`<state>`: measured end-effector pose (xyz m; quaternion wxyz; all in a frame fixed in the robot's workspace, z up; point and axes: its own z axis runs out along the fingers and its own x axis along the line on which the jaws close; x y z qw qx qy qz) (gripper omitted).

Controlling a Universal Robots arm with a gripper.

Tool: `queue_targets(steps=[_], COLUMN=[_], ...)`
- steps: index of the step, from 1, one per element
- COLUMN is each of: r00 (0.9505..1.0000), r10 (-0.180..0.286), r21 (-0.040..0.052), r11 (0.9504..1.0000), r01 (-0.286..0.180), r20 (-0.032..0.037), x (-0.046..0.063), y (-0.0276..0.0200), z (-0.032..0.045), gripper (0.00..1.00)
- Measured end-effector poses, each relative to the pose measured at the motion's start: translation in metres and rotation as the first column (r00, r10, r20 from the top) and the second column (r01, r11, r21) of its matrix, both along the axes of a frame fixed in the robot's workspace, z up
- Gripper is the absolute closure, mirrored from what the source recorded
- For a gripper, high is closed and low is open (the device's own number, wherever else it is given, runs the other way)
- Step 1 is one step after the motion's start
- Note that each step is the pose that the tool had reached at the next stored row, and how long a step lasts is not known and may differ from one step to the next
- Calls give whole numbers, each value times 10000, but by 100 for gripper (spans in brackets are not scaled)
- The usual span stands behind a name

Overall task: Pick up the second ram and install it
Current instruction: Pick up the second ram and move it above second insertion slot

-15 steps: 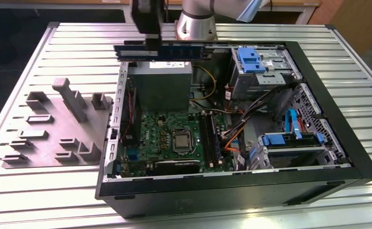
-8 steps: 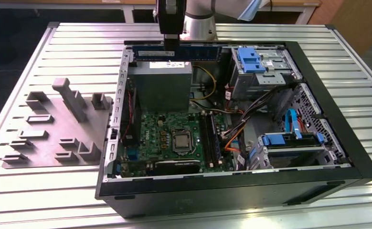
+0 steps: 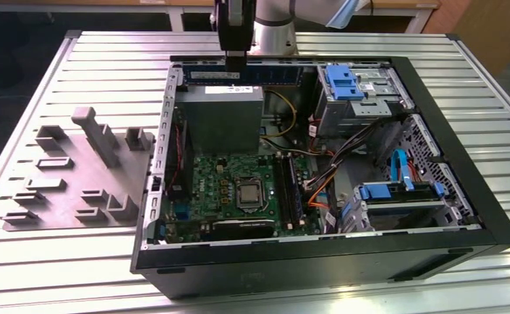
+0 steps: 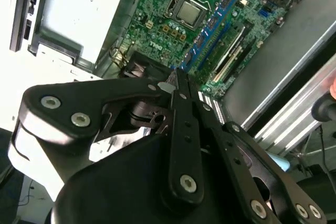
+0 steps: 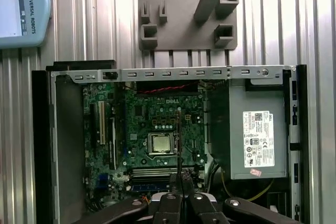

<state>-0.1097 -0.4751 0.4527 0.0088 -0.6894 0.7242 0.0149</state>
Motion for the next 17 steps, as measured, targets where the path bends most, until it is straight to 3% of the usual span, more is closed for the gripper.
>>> queue_targets(steps=[17], r00=[10000], r10=[0], r21=[300], r11=[9995], r01=[0], r20=[0], x=[0], y=[-74], z=[-296], gripper=[89])
